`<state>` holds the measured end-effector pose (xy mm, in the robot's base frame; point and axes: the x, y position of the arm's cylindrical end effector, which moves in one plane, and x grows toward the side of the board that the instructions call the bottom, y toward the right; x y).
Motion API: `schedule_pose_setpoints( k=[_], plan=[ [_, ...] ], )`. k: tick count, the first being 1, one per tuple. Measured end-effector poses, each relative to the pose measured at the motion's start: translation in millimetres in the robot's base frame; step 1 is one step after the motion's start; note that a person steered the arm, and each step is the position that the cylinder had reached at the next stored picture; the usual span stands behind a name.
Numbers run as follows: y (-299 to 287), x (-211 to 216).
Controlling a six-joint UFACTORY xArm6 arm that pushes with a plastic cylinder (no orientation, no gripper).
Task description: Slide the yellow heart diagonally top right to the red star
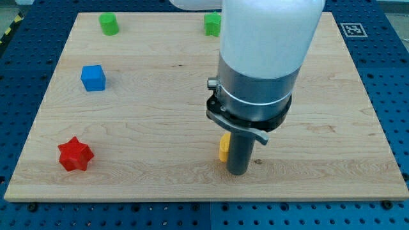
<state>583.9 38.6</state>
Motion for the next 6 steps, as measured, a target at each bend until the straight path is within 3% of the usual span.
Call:
schedule_pose_setpoints(
  k=[6],
  plan=[
    [-5,-39]
  ],
)
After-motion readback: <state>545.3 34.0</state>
